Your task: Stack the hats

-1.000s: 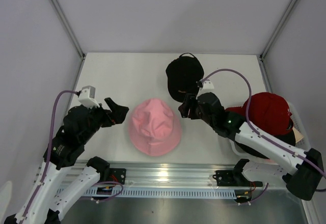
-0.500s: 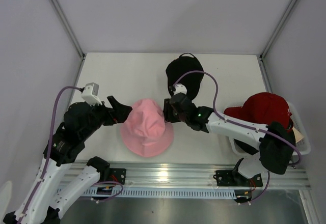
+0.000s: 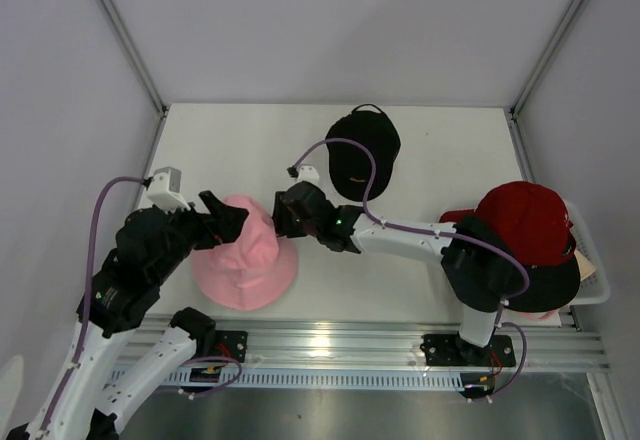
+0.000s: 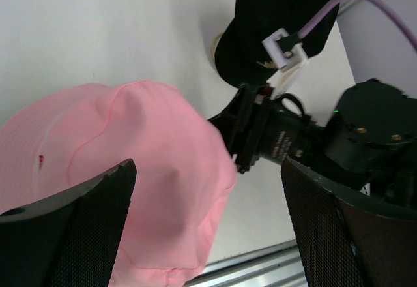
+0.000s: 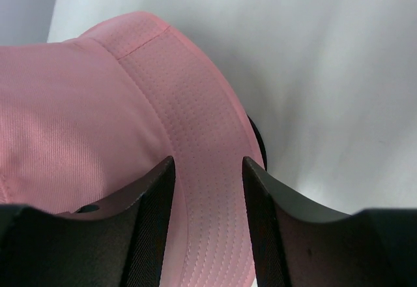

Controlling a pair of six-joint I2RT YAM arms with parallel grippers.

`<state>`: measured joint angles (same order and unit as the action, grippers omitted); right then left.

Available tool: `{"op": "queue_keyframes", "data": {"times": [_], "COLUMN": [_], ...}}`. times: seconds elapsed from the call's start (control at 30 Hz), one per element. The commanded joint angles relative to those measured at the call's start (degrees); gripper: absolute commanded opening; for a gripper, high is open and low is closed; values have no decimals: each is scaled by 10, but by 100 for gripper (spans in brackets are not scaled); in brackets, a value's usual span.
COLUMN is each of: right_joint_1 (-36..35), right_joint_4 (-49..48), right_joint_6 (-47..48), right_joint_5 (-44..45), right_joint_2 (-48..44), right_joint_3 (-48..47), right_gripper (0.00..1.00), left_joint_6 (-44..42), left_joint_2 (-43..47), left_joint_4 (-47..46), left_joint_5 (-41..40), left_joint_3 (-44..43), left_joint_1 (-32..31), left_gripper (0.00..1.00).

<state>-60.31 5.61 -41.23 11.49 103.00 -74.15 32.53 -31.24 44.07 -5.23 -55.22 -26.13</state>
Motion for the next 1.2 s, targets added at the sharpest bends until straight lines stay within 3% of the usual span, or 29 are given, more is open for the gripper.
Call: {"op": "queue_keyframes", "data": {"times": [0.0,0.33,0.53,0.67,0.87,0.97,1.17], "right_joint_1": [-24,-31,-3,41,74,142,271], "right_joint_4": [-42,1,83,178,314,430,520], "right_joint_6": [-22,13,80,142,224,201,188], "right_joint_5": [11,-9,25,34,203,201,362], "right_joint_2": [55,157,114,22,-139,-245,-477], "right_joint_3": [-80,-254,-271,-285,-268,-247,-158], "right_gripper": [50,52,62,79,99,99,99], "left_joint_6": [-19,-27,-41,-60,-61,-58,-53], "left_joint_2": [13,12,36,14,-25,-66,-89], "left_joint_4": [8,37,12,-4,-86,-107,-173], "left_joint_5": [-53,-115,-105,-76,42,137,123], "left_joint_3": [-51,-53,-73,-91,-91,-83,-37], "left_joint_1": [-2,-2,-2,-2,-2,-9,-77], "left_gripper": [95,96,96,96,95,94,94]}}
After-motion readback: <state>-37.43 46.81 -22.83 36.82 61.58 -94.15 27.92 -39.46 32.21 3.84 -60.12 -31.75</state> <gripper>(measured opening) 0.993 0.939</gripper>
